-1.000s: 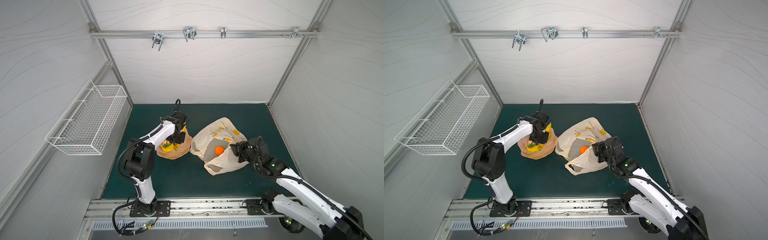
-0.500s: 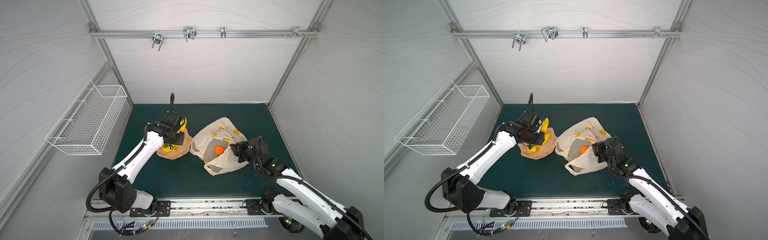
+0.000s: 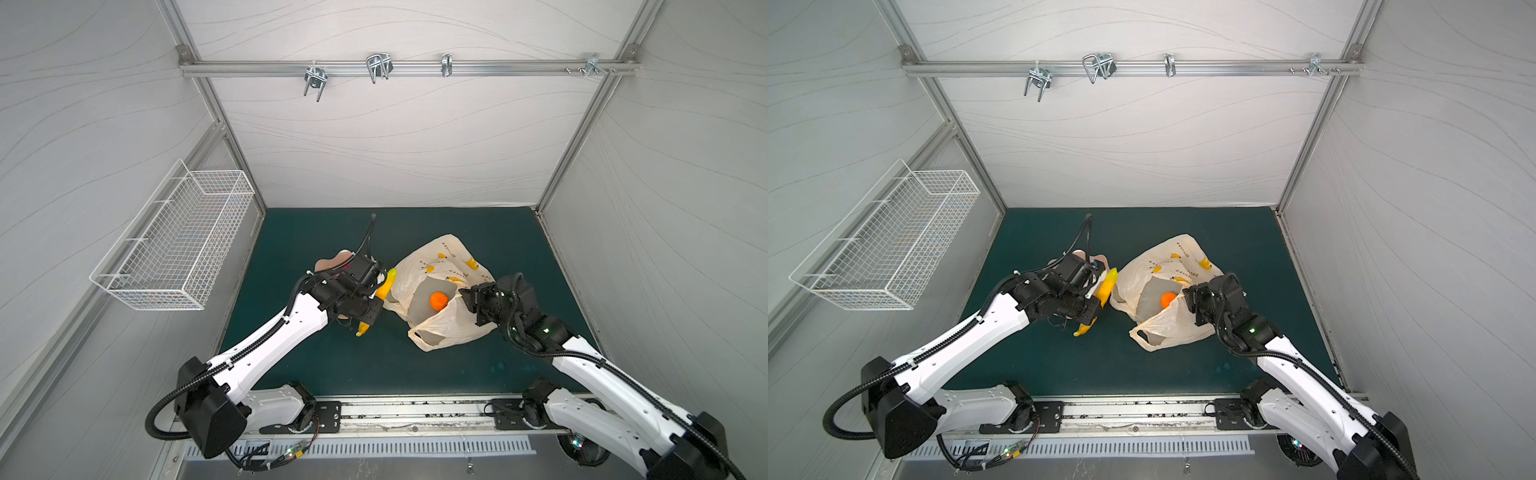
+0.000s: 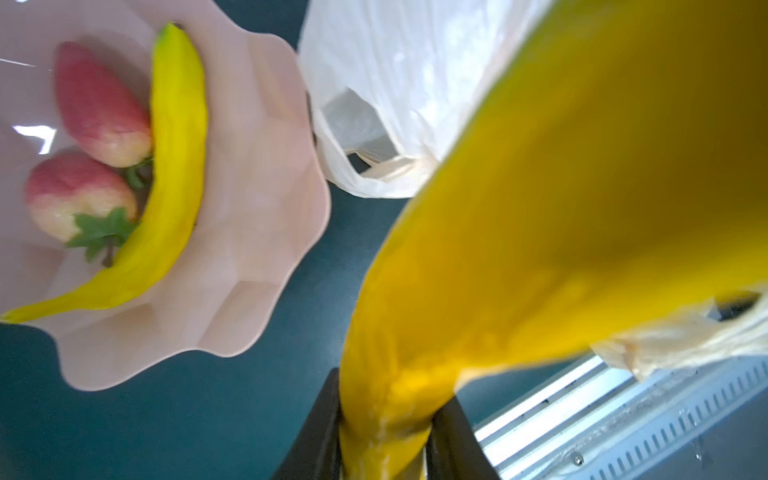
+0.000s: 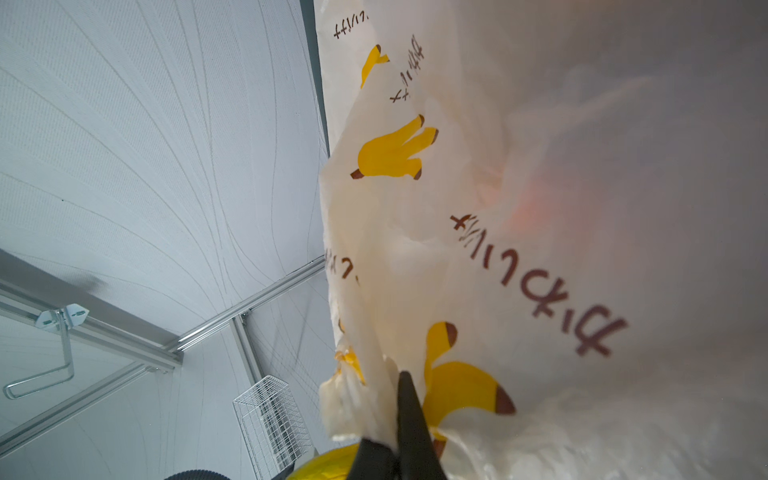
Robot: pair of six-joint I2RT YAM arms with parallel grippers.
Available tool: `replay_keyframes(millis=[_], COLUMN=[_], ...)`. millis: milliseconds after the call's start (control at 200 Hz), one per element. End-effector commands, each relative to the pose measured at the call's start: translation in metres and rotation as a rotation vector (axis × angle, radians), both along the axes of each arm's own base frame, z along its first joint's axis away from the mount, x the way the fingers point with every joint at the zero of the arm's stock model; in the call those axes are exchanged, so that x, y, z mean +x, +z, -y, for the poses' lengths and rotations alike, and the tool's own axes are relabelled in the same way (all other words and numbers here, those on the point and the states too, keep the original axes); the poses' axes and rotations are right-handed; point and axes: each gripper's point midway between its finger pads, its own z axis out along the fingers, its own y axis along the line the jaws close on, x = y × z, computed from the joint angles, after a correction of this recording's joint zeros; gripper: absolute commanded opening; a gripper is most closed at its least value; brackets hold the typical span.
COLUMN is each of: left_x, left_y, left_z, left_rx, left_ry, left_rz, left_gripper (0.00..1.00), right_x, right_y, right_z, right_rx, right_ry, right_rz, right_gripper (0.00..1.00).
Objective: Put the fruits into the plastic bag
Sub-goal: 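Lift the banana with the left gripper and carry it toward the bag, then lower the banana into the bag opening held by the right gripper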
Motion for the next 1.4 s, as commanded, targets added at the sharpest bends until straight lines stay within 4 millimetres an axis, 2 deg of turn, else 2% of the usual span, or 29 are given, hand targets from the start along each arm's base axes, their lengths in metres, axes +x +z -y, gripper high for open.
replay_keyframes(millis=[0,165,680,1010,1241,1396], left_x=[-0.009,-0.017,-0.010,-0.020,-0.008,0.005], left_y=[-0.004,-0.016,-0.040,-0.061,-0.070,-0.084], left_z=[0.018,0.032,0.074,0.100,0.116,0.125], left_rx=[-0.029,-0.008,0.106,0.139,0.164,0.201], left_ry=[-0.051,-0.098,-0.212,-0.283,-0.279,-0.259], left_rz=[-0.010,-0.040,-0.120,-0.182,-0.202,-0.231], left_gripper=[0.06,0.06,0.06,0.05,0.05,0.05], right_x=[0.000,0.000,-0.007,-0.009,-0.011,-0.015], right_y=[0.008,0.008,0.010,0.013,0.014,0.017], right_z=[-0.003,-0.006,-0.006,-0.005,-0.008,-0.008], right_rx=[0.044,0.045,0.033,0.034,0.035,0.021], right_ry=[-0.018,-0.012,-0.010,-0.015,-0.007,-0.006], right_rz=[-0.021,-0.022,-0.015,-0.006,-0.004,0.002], right_gripper=[0.00,0.00,0.00,0.00,0.00,0.00])
